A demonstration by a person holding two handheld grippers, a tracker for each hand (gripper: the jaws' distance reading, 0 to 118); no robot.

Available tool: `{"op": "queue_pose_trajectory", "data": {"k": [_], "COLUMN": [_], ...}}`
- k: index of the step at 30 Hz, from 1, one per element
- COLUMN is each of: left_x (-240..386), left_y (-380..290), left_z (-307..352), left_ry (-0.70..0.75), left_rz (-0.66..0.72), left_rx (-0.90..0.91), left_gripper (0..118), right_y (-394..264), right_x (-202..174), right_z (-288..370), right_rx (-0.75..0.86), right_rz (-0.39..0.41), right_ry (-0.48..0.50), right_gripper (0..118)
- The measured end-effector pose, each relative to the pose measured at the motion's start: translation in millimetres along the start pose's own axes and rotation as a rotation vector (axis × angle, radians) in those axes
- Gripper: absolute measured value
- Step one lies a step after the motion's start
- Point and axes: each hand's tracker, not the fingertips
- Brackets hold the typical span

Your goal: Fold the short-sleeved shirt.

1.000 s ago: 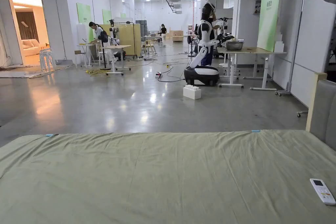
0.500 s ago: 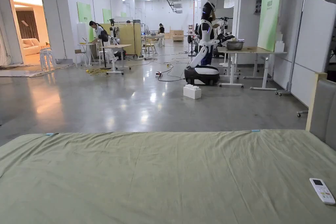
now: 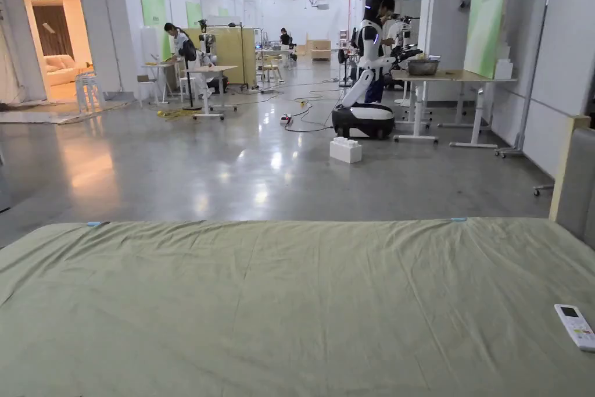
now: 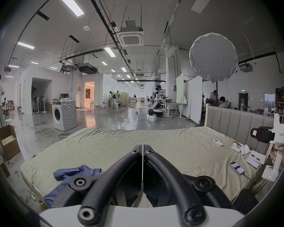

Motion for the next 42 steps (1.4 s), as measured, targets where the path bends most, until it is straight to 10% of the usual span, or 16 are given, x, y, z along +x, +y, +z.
{"op": "queue_pose_trajectory", "data": {"k": [3,7,11,16,31,32,36,42], "left_x": [-25.4,-66.1,-109.5,-136.9,-170.0,-168.3,-166.2,-184.4], "left_y": [-4.6,-22.1,-57.0,-111.5,-230.8,-226.3,-221.4,-182.9], "left_z": [-10.3,-33.0,-63.6,-123.0,-242.2,-242.8,-242.5,-242.1], "left_ry": [-0.023,0.066,0.09,0.126,0.199,0.186,0.219,0.201], "left_rz": [0.154,0.197,0.219,0.153,0.099,0.088,-0.024,0.223], "left_rx": [-0.083,-0.213,-0.353,-0.542,-0.915,-0.92,-0.899,-0.791], "left_gripper": [10,65,68,103,97,91,3,3], "right_y": [-1.6,-21.9,-38.2,-49.9,-92.4,-94.3,-103.2,-98.4], "right_x": [0.4,-21.1,-23.6,-31.0,-41.5,-42.2,-41.3,-32.0], "right_z": [-1.0,-2.6,-11.0,-24.8,-34.5,-34.3,-33.2,-20.4], "right_rx": [-0.023,-0.077,-0.156,-0.247,-0.462,-0.472,-0.518,-0.474], "right_rz": [-0.002,-0.002,0.005,0.031,0.139,0.125,0.072,0.064], "right_ry": [0.005,0.015,0.027,0.044,0.012,0.012,0.055,0.057], "right_gripper": [1,1,1,1,1,1,1,1]}}
